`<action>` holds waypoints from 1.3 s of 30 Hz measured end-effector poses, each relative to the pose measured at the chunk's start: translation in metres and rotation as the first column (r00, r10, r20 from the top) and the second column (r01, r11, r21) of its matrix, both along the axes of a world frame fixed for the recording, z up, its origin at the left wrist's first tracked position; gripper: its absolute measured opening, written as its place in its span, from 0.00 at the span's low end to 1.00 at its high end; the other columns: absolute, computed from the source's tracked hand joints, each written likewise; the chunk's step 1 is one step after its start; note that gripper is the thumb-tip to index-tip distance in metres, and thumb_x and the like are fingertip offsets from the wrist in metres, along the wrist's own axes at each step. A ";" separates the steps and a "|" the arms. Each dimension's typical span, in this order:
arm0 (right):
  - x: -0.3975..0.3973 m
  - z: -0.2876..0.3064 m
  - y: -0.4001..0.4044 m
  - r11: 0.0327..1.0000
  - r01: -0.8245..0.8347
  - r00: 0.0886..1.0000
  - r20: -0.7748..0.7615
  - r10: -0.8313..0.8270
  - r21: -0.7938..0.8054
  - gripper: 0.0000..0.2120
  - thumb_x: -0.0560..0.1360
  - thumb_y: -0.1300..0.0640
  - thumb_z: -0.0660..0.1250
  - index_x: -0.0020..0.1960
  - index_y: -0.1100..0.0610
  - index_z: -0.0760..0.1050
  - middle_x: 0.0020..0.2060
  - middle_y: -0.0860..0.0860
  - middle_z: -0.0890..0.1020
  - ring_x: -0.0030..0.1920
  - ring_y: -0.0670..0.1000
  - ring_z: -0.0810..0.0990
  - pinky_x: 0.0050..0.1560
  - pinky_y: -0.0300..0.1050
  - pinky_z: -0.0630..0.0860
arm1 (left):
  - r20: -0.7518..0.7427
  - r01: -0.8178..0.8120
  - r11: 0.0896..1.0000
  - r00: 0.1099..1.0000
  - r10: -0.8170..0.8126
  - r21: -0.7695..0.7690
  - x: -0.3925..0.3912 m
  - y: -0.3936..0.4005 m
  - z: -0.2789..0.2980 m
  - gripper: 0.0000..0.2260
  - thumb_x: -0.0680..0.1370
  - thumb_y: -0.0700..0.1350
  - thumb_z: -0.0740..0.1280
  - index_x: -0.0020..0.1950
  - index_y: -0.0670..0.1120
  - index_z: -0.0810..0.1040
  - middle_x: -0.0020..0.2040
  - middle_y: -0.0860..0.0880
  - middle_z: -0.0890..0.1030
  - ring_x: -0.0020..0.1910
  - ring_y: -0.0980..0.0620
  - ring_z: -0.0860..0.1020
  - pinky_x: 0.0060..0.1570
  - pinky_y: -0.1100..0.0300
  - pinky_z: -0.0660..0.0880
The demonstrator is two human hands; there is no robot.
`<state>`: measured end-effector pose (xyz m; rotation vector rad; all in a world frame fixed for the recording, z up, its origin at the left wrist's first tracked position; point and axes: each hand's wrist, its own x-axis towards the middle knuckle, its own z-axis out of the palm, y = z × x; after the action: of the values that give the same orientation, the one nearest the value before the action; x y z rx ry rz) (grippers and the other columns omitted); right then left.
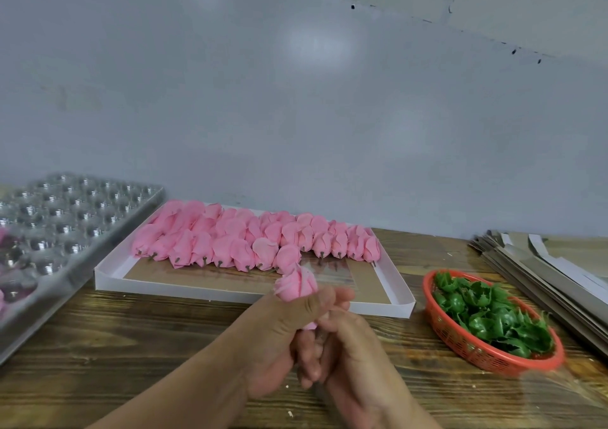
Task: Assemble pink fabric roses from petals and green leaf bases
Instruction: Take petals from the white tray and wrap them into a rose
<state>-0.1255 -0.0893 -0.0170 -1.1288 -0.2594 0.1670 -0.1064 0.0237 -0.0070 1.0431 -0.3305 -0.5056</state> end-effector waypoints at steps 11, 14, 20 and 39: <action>0.000 -0.003 0.001 0.953 0.220 0.964 0.195 -0.180 -0.207 0.08 0.61 0.52 0.71 0.31 0.57 0.78 0.24 0.57 0.75 0.21 0.50 0.70 0.24 0.40 0.69 | -0.040 -0.171 0.985 0.984 0.172 0.023 -0.003 -0.009 0.001 0.22 0.60 0.57 0.71 0.44 0.42 0.84 0.35 0.39 0.70 0.21 0.51 0.63 0.21 0.66 0.56; 0.000 -0.001 0.003 0.995 0.062 0.997 0.053 -0.058 -0.075 0.10 0.61 0.51 0.72 0.30 0.56 0.76 0.20 0.54 0.72 0.19 0.48 0.67 0.22 0.38 0.68 | -0.009 -0.048 0.998 0.999 0.048 0.042 -0.001 -0.001 0.001 0.25 0.64 0.54 0.77 0.53 0.39 0.81 0.24 0.43 0.73 0.16 0.51 0.68 0.20 0.66 0.60; 0.000 -0.001 0.002 1.000 -0.003 1.000 0.024 0.004 -0.028 0.11 0.61 0.51 0.72 0.33 0.59 0.77 0.23 0.57 0.75 0.20 0.50 0.70 0.22 0.38 0.70 | 0.017 -0.013 1.000 1.000 0.013 0.011 0.002 0.001 0.000 0.19 0.58 0.62 0.78 0.36 0.48 0.84 0.48 0.45 0.85 0.19 0.50 0.69 0.21 0.65 0.65; 0.004 0.001 -0.009 0.984 -0.144 0.988 -0.070 0.137 -0.104 0.09 0.65 0.51 0.72 0.34 0.57 0.78 0.24 0.54 0.76 0.20 0.47 0.70 0.22 0.38 0.71 | -0.018 -0.068 0.998 0.998 0.068 0.012 0.000 -0.004 -0.002 0.42 0.63 0.63 0.72 0.61 0.29 0.70 0.30 0.44 0.81 0.17 0.49 0.69 0.20 0.62 0.67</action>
<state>-0.1213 -0.0988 -0.0160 -1.2117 -0.2766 0.3449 -0.1067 0.0197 -0.0088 1.0569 -0.2755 -0.4562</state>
